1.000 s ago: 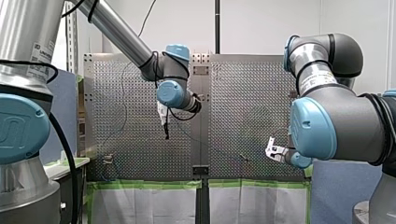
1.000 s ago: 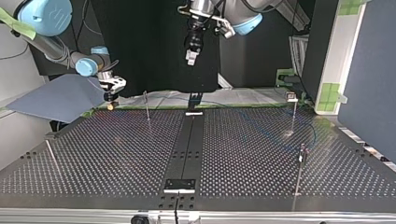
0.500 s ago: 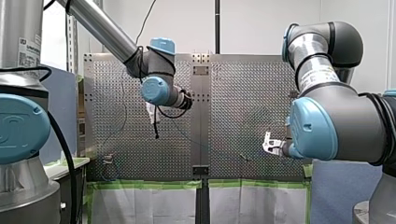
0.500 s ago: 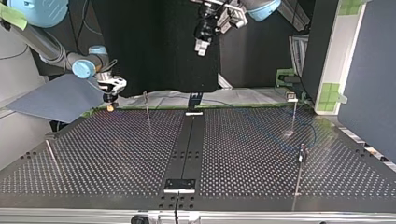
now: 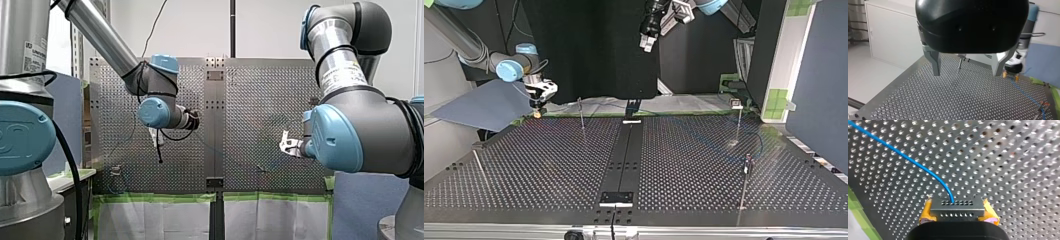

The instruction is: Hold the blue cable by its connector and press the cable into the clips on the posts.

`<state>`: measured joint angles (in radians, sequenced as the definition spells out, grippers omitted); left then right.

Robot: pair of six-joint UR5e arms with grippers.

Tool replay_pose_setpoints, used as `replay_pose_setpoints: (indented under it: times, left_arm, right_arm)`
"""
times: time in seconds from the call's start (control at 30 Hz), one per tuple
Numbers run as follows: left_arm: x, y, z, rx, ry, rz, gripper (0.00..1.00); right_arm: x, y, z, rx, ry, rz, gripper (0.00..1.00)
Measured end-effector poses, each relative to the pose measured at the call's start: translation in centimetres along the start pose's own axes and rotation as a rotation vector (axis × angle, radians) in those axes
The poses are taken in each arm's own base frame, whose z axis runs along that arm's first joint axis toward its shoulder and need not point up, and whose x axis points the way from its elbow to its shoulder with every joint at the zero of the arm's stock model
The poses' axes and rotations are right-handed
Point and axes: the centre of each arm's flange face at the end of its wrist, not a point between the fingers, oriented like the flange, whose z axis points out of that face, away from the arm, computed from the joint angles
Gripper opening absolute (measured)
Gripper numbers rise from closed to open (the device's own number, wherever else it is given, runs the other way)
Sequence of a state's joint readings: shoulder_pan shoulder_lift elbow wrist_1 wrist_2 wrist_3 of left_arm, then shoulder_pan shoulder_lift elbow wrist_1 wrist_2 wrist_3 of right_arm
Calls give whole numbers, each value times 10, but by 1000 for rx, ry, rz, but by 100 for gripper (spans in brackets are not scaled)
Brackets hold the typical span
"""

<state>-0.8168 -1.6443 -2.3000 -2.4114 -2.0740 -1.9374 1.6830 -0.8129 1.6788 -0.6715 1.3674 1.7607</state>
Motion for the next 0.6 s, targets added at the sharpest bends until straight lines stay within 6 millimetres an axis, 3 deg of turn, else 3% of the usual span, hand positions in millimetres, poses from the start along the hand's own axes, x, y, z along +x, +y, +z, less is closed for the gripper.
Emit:
replay_pose_setpoints:
  times: [0.4,0.6]
  left_arm:
    - [25,28,-26,-3,3,-16,100]
    - [36,39,-40,16,12,-16,100]
  right_arm:
    - [65,-28,-12,24,56,16,0]
    - [88,-39,-22,29,92,-11,0]
